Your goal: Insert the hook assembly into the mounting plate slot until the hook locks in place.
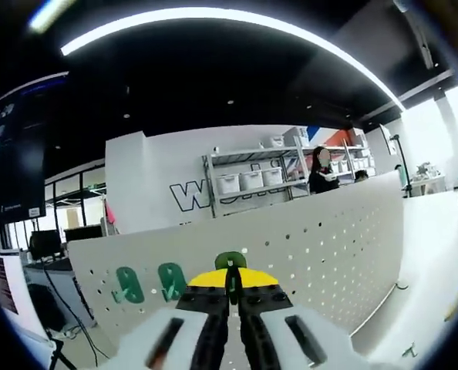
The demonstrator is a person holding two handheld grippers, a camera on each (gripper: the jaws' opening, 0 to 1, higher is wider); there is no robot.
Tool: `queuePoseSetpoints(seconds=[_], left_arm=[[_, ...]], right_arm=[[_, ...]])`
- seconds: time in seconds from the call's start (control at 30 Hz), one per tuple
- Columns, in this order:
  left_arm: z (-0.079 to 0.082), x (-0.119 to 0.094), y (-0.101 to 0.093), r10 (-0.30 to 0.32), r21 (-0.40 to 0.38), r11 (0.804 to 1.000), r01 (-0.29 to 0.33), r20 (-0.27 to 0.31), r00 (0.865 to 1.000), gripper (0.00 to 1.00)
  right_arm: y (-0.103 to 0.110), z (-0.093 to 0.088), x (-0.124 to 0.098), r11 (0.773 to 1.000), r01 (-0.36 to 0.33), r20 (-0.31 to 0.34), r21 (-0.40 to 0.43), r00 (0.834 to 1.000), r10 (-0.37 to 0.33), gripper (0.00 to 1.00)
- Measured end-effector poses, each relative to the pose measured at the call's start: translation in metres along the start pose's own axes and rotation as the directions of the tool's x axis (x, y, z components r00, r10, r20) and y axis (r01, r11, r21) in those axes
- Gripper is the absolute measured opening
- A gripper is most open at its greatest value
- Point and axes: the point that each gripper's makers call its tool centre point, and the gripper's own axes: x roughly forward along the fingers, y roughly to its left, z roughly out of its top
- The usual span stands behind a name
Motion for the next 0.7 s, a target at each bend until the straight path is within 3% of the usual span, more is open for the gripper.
queuePoseSetpoints(seconds=[0.33,0.7], left_arm=[[-0.002,0.017,0.004,0.028,-0.004,1.000,-0.028,-0.004,1.000,0.03],[-0.006,0.020,0.008,0.028,-0.011,1.000,-0.028,-0.003,1.000,0.02]], right_arm=[[-0.004,-0.001,-0.001,1.000,0.006,0.003,0.019,1.000,-0.007,0.54],[-0.004,-0.004,0.001,1.000,0.008,-0.007,0.024,1.000,-0.008,0.54]])
